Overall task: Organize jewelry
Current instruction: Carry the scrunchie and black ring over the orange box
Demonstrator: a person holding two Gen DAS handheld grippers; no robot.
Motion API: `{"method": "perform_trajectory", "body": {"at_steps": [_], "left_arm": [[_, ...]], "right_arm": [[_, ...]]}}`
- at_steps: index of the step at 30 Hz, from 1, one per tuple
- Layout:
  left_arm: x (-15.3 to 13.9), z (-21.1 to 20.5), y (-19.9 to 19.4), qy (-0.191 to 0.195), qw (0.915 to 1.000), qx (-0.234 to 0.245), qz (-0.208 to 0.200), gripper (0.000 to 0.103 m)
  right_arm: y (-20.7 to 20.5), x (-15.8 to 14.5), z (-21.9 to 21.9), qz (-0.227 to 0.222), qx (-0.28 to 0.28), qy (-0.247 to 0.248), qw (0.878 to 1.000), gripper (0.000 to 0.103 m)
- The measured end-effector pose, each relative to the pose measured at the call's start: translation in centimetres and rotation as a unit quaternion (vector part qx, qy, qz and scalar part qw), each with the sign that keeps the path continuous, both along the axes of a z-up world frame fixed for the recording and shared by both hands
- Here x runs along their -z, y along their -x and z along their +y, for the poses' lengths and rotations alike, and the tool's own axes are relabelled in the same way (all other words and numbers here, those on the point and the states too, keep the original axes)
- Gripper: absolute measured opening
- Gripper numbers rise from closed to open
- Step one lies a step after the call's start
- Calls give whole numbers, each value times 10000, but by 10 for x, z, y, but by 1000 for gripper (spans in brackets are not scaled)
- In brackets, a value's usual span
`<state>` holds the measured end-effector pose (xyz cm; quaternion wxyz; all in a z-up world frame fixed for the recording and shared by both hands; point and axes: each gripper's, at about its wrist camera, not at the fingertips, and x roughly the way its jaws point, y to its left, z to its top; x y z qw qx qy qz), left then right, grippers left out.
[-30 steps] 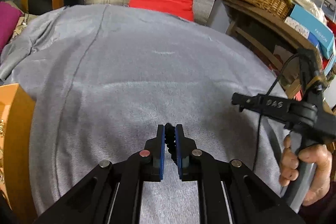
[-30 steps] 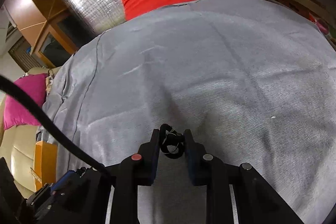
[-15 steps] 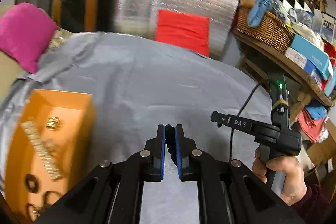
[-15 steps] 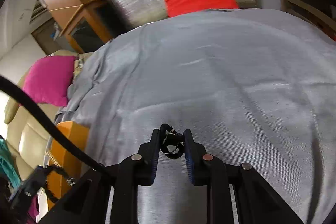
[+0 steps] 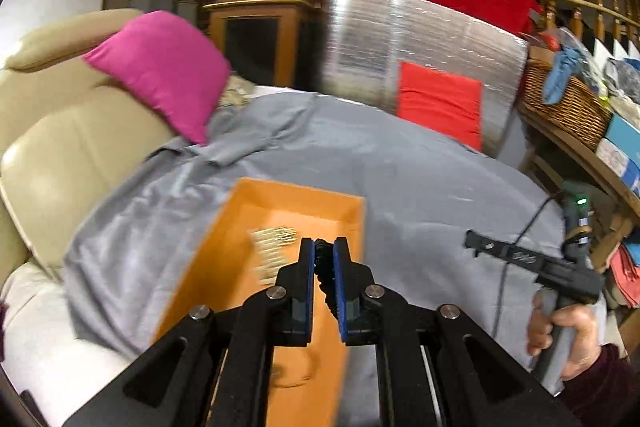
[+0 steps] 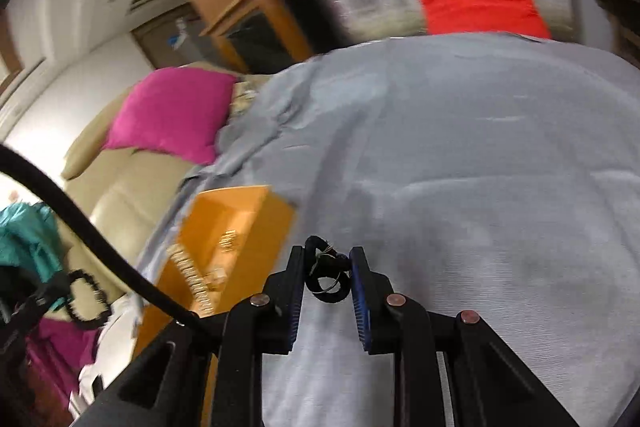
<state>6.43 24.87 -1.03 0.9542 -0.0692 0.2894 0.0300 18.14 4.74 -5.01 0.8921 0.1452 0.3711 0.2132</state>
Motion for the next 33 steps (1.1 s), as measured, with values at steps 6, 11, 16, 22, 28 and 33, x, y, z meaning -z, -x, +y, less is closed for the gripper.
{"method": "perform_trajectory", "body": {"at_steps": [6, 11, 16, 22, 28, 33], "left_arm": [[19, 51, 1, 144, 9995, -239, 149, 10], [46, 74, -15, 456, 9981, -138, 383, 10], [69, 88, -35, 725, 9956, -64, 585, 10], [79, 93, -57, 693, 9952, 36, 683, 10], [91, 99, -66, 746, 9941, 53, 781, 10], [100, 99, -73, 733, 9935, 63, 867, 10]], "right_arm": [[-3, -9, 63, -56, -877, 54, 9961, 24], [-17, -11, 113, -12, -1595, 341, 9866, 24], [-45, -8, 156, 235, -2137, 532, 9752, 24], [-74, 4, 189, 353, -2386, 792, 9673, 24], [-86, 17, 202, 303, -2525, 1166, 9601, 24], [-90, 24, 205, 270, -2635, 1376, 9544, 24]]}}
